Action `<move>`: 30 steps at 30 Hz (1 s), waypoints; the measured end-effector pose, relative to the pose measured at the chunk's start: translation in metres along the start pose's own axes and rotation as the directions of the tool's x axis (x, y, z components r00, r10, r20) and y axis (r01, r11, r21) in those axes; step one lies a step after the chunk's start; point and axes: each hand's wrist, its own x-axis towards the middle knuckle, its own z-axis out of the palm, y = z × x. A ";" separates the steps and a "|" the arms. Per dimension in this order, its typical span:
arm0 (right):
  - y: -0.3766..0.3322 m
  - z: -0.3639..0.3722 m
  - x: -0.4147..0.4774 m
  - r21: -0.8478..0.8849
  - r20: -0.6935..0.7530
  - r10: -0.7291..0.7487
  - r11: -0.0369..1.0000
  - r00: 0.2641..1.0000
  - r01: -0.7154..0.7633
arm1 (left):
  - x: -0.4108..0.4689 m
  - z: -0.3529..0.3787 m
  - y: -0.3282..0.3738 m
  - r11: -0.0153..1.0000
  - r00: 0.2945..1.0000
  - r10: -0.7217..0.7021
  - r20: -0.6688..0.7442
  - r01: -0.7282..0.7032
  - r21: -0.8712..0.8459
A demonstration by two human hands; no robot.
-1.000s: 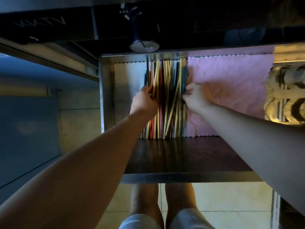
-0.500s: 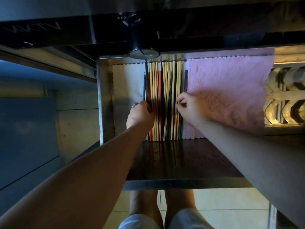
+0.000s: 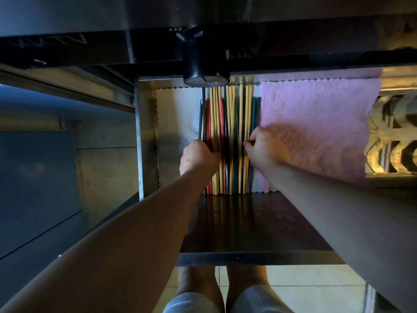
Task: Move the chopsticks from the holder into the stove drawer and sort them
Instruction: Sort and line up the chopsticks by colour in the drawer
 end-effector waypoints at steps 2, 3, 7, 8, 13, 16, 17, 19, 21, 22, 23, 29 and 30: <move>-0.001 -0.001 0.001 -0.012 0.002 0.005 1.000 1.000 -0.005 | -0.001 0.001 0.002 1.000 1.000 -0.002 0.015 0.002 -0.010; 0.000 -0.002 0.002 -0.017 0.001 0.014 1.000 1.000 -0.014 | -0.001 0.001 0.003 1.000 1.000 -0.002 0.024 0.002 -0.016; 0.002 -0.004 0.004 -0.016 0.004 0.060 0.998 0.998 -0.060 | -0.007 0.002 0.004 0.998 1.000 0.019 0.011 -0.019 -0.053; 0.002 -0.003 0.004 -0.011 0.007 0.063 0.998 0.998 -0.063 | -0.008 0.002 0.003 0.997 1.000 0.024 0.008 -0.023 -0.067; 0.006 -0.002 0.003 -0.005 -0.035 0.014 1.000 0.999 -0.015 | -0.012 0.002 -0.001 0.992 0.999 0.031 -0.021 -0.034 -0.125; 0.009 -0.003 -0.001 -0.078 -0.069 -0.084 0.994 0.994 0.078 | -0.012 0.005 -0.003 0.990 0.997 0.042 -0.057 -0.049 -0.133; 0.008 -0.004 -0.002 -0.089 -0.071 -0.100 0.992 0.992 0.094 | -0.012 0.006 -0.003 0.989 0.997 0.045 -0.070 -0.054 -0.139; 0.005 -0.005 -0.002 -0.115 -0.081 -0.110 0.988 0.991 0.100 | -0.012 0.008 -0.002 0.987 0.995 0.040 -0.096 -0.055 -0.152; 0.001 -0.005 -0.001 -0.154 -0.098 -0.111 0.983 0.989 0.095 | -0.012 0.008 0.000 0.984 0.994 0.012 -0.107 -0.031 -0.176; -0.001 -0.004 0.000 -0.160 -0.107 -0.105 0.983 0.989 0.087 | -0.011 0.008 0.001 0.982 0.994 -0.004 -0.108 -0.016 -0.190; -0.003 -0.002 0.001 -0.154 -0.113 -0.089 0.985 0.990 0.071 | -0.010 0.008 0.001 0.980 0.994 -0.015 -0.108 -0.007 -0.197; -0.014 0.003 0.013 -0.010 -0.041 0.141 0.990 0.989 -0.141 | -0.007 0.008 0.005 0.981 0.991 -0.041 -0.125 0.016 -0.193; -0.016 0.004 0.015 -0.001 -0.027 0.158 0.987 0.987 -0.158 | -0.007 0.008 0.005 0.981 0.991 -0.046 -0.125 0.021 -0.193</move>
